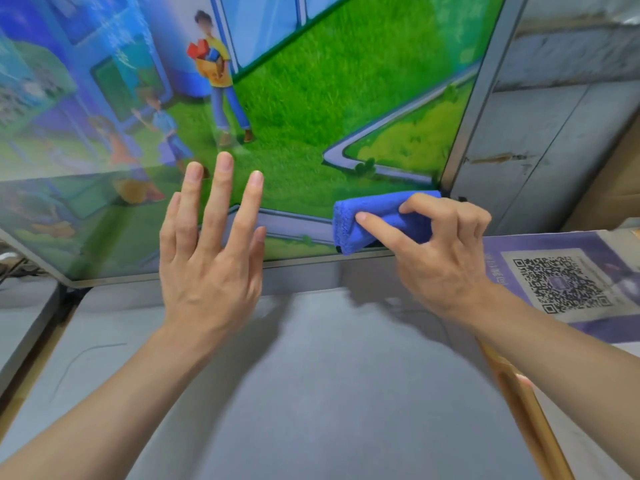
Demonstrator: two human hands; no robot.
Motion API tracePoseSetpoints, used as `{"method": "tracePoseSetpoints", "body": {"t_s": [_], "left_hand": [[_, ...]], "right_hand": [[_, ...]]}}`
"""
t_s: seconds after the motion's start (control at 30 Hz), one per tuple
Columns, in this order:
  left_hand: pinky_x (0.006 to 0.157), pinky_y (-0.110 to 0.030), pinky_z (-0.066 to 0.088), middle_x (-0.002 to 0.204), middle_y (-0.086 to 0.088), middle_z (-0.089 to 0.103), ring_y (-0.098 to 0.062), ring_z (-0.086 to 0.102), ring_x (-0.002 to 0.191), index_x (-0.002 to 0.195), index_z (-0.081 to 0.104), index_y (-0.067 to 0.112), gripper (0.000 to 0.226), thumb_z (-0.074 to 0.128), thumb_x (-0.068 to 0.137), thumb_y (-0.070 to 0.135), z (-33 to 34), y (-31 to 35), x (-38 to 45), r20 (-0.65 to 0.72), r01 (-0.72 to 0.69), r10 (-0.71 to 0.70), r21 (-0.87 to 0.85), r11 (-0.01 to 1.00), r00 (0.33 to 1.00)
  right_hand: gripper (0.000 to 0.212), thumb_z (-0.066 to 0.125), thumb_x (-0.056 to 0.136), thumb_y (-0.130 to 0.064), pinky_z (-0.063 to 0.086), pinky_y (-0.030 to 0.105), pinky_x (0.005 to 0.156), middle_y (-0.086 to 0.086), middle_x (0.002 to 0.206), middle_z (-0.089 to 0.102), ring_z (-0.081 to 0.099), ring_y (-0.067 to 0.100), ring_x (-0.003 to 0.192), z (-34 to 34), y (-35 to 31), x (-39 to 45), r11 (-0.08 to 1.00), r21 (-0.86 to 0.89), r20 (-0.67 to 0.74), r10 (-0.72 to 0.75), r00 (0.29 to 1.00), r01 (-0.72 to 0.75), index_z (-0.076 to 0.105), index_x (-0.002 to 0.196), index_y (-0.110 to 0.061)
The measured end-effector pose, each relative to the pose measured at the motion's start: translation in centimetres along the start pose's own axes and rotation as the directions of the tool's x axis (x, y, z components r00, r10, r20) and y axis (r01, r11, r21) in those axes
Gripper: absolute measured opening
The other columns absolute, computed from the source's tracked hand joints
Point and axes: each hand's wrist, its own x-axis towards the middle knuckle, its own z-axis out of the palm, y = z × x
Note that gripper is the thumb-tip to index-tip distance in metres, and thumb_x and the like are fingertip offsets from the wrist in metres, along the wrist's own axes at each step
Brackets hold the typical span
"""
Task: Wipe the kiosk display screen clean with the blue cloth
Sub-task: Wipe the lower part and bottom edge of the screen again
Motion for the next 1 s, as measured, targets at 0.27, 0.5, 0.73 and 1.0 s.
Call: {"method": "tracePoseSetpoints", "body": {"t_s": [0.27,0.5,0.73,1.0], "left_hand": [[0.116,-0.055,0.026,0.155,-0.018,0.024,-0.044,0.019,0.143,0.15,0.032,0.006,0.054,0.051,0.101,0.015,0.2,0.9,0.1,0.021,0.047,-0.046,-0.039,0.998,0.999],[0.118,-0.045,0.022,0.156,-0.018,0.026,-0.041,0.024,0.143,0.148,0.034,0.005,0.054,0.053,0.1,0.019,-0.5,2.1,0.4,0.013,0.093,-0.092,-0.06,0.994,0.996],[0.078,-0.043,0.043,0.101,-0.016,0.068,-0.036,0.063,0.087,0.11,0.065,0.0,0.026,0.054,0.098,0.02,-1.9,6.4,1.7,0.114,0.113,-0.079,-0.333,0.936,0.99],[0.067,-0.047,0.054,0.086,-0.003,0.066,-0.029,0.065,0.081,0.094,0.068,0.008,0.027,0.06,0.092,0.033,-2.4,9.7,4.5,0.365,0.484,-0.333,-0.491,0.724,0.869]], "right_hand": [[0.05,0.041,0.095,-0.004,0.033,0.034,0.082,-0.004,0.113,0.042,0.042,0.018,0.097,0.9,-1.4,-1.1,0.998,0.021,0.007,-0.059,0.998,0.059,0.062,0.124,-0.04],[0.043,0.053,0.094,-0.007,0.035,0.033,0.088,-0.001,0.118,0.044,0.041,0.019,0.101,0.1,2.7,-4.3,0.924,0.048,0.174,-0.382,0.907,0.38,0.054,0.126,-0.036],[0.052,0.047,0.093,0.002,0.038,0.034,0.086,-0.001,0.114,0.044,0.043,0.02,0.099,-1.4,4.2,-1.3,0.963,0.037,0.109,-0.268,0.957,0.266,0.065,0.123,-0.035],[0.045,0.044,0.101,-0.004,0.031,0.03,0.092,-0.001,0.114,0.044,0.042,0.02,0.099,-1.8,2.1,1.0,0.993,0.048,0.089,-0.113,0.99,0.109,0.067,0.125,-0.034]]}}
